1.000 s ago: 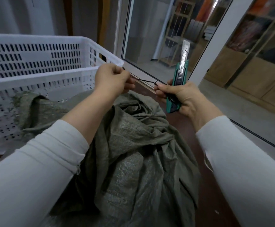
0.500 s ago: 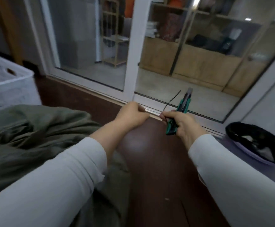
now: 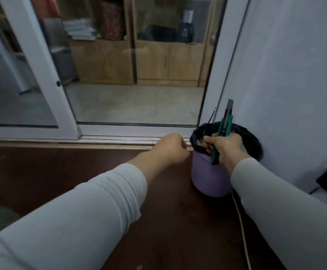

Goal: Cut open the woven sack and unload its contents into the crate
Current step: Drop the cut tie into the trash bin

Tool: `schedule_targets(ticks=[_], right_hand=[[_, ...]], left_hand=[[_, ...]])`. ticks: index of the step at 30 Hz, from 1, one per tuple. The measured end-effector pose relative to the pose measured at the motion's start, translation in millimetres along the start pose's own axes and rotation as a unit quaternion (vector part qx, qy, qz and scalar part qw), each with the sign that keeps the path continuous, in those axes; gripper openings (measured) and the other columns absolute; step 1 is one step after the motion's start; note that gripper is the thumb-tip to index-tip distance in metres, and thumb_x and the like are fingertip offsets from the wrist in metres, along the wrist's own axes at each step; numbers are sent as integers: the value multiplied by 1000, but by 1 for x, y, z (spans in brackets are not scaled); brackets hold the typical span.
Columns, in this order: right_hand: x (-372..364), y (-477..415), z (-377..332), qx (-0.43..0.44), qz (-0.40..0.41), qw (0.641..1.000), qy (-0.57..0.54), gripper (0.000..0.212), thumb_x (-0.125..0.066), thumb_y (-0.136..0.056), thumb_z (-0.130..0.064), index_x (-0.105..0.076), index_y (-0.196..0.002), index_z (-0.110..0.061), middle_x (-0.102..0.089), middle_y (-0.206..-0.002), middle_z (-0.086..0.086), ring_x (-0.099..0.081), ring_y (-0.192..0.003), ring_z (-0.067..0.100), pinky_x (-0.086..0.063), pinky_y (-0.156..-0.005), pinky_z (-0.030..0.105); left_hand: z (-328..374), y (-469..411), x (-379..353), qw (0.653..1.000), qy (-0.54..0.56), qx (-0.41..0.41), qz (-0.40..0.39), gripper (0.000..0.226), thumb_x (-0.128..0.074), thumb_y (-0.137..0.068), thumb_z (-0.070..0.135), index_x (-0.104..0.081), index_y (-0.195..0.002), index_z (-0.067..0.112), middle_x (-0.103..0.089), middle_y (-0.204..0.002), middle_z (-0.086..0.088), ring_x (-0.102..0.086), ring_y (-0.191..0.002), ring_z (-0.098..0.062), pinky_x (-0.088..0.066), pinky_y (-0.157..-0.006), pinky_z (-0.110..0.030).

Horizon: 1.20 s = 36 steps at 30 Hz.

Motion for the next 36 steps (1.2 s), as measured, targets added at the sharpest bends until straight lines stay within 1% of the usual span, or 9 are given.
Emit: schedule_targets(ticks=[3,7,11,13,17,22,25,29,36], right_hand=[[23,-35,-3,10,28,999,20,28,-67,-78,10,-49,-65,-8,-58,-67,12,-60,-42,20,-49,-38,22],[46,-74,-5,0,51,998,26,26,-69,-77,7,-50,-66,-6,-59,-66,12,-61,-52,23,-58,-66,42],[61,-99,-2,62,89,989,99,29,-70,-81,-28,-59,-81,-2,-68,-82,17,-67,-73,30,-57,-78,49],[62,-95,-2,95,96,983,127,41,-61,-84,-44,-59,-93,-4,-66,-81,15,-64,-69,29,-57,-75,46],[51,-79,-5,87,61,987,119,48,-43,-86,-61,-52,-77,-14,-57,-67,9,-53,-48,24,-54,-57,38],[26,-58,-4,37,-27,997,55,37,-41,-95,-40,-45,-113,-9,-52,-77,9,-50,-50,21,-45,-44,27],[10,-42,7,47,-115,989,78,18,-39,-97,-25,-33,-112,-18,-49,-85,10,-47,-46,19,-42,-41,26],[-11,-21,23,42,-198,972,116,31,-39,-92,-9,-29,-119,-22,-47,-86,12,-46,-47,21,-41,-43,28],[-29,1,72,-5,-255,951,177,43,-37,-92,-6,-26,-128,-25,-47,-90,7,-48,-52,19,-40,-44,27]], left_hand=[[21,-28,-24,998,-45,-33,-31,25,-56,-84,13,-70,-103,5,-68,-111,-14,-61,-106,-30,-48,-85,-30],[43,-58,-45,993,-89,-65,-47,23,-56,-82,13,-71,-99,7,-68,-103,-14,-61,-99,-31,-43,-72,-27],[50,-75,-59,990,-109,-77,-54,21,-56,-80,13,-70,-93,6,-68,-97,-13,-61,-95,-30,-47,-73,-30],[50,-77,-64,989,-112,-74,-59,20,-56,-79,11,-70,-92,5,-67,-93,-13,-60,-91,-30,-49,-74,-31],[47,-74,-67,988,-120,-72,-59,27,-57,-83,13,-68,-107,8,-66,-109,-12,-59,-103,-29,-47,-80,-30],[33,-63,-59,990,-118,-63,-51,28,-55,-84,13,-69,-108,8,-67,-112,-14,-60,-106,-31,-49,-85,-32],[23,-57,-52,991,-120,-51,-41,27,-55,-85,14,-69,-106,5,-67,-111,-16,-60,-105,-32,-47,-82,-32],[1,-51,-45,991,-129,-18,-29,29,-57,-87,16,-67,-112,5,-67,-115,-15,-60,-108,-31,-51,-88,-35],[-42,-36,-43,992,-116,42,-37,29,-56,-88,14,-67,-112,2,-66,-117,-14,-62,-108,-29,-52,-92,-39]])
Point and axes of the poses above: each hand's wrist, its own y-axis away from the middle knuckle, its own x-axis out of the back of the hand, z = x × y, the point moved 2 cm from there along -y, towards the middle knuckle
